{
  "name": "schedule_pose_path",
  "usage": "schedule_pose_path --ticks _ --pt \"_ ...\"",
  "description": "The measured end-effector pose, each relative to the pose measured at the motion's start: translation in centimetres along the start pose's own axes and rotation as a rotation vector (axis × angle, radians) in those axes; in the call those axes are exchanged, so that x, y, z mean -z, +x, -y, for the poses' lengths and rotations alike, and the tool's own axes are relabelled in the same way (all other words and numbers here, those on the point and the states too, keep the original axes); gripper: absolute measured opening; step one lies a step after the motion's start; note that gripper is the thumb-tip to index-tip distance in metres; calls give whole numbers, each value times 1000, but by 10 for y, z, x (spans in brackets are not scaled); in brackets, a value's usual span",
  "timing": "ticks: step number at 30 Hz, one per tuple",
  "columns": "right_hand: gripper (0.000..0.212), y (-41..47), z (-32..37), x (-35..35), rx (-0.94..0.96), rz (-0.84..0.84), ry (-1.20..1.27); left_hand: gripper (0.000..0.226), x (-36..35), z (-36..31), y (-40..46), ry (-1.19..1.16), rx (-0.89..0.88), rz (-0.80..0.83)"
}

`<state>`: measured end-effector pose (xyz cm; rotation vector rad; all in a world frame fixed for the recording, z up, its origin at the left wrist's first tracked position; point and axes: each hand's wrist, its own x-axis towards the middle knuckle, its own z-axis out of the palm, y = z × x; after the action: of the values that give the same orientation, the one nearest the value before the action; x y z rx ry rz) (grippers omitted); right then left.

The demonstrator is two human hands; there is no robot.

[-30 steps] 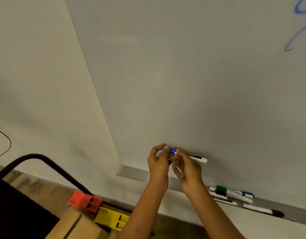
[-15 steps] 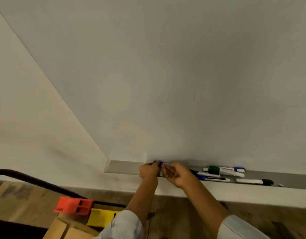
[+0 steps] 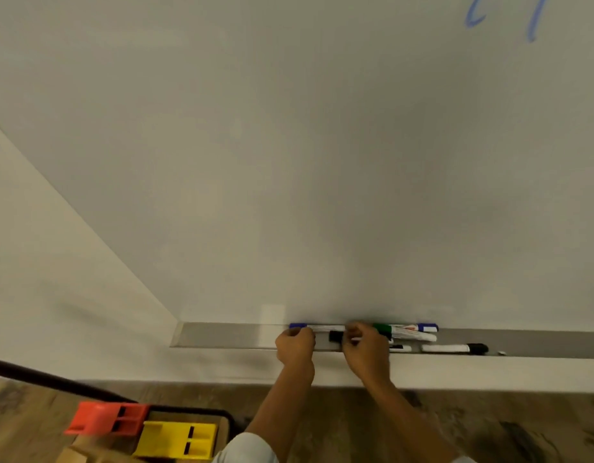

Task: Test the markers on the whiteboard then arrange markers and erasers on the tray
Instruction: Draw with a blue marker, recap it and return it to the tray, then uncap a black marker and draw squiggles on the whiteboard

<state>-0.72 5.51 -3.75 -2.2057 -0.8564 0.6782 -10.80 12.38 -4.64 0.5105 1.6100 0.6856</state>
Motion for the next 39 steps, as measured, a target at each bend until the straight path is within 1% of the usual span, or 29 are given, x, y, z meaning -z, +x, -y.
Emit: schedule_pose_path --ticks 1,2,4,6,9,11,14,19,22,24,26,29,32,35,39 --pt "23 1 -13 7 104 -45 -128 14 -4 2 -3 5 0 5" --pt "25 3 -22 13 167 -57 -228 10 -7 4 -6 9 2 7" --pt "25 8 -31 23 260 -14 -403 6 -12 10 -9 18 6 -1" --pt "24 12 -32 32 339 48 -535 7 -17 14 -12 20 12 -2" --pt "27 19 -33 38 408 148 -689 8 -24 18 -18 52 17 -13" --pt "29 21 -34 43 406 191 -778 10 -28 22 -21 87 7 -2" --pt "30 26 -38 58 449 211 -903 21 -37 25 -27 155 -14 82" --pt "28 40 -49 77 545 233 -997 36 -54 21 -36 318 -90 199" --pt "31 41 -53 84 587 229 -1031 35 -63 20 -42 395 -94 239" --pt "35 41 -56 88 632 197 -1049 37 -66 20 -47 382 -82 265" --pt "43 45 -65 89 661 181 -1094 38 -67 19 -54 384 -86 272" --pt "50 51 -78 91 745 87 -1062 39 -66 22 -58 379 -109 283" --pt "46 54 -84 101 817 34 -1044 36 -68 25 -63 388 -165 281" --pt "44 57 -91 107 885 8 -1019 32 -72 23 -72 314 -233 278" --pt "53 48 -82 118 925 -50 -872 18 -79 16 -90 163 -324 338"
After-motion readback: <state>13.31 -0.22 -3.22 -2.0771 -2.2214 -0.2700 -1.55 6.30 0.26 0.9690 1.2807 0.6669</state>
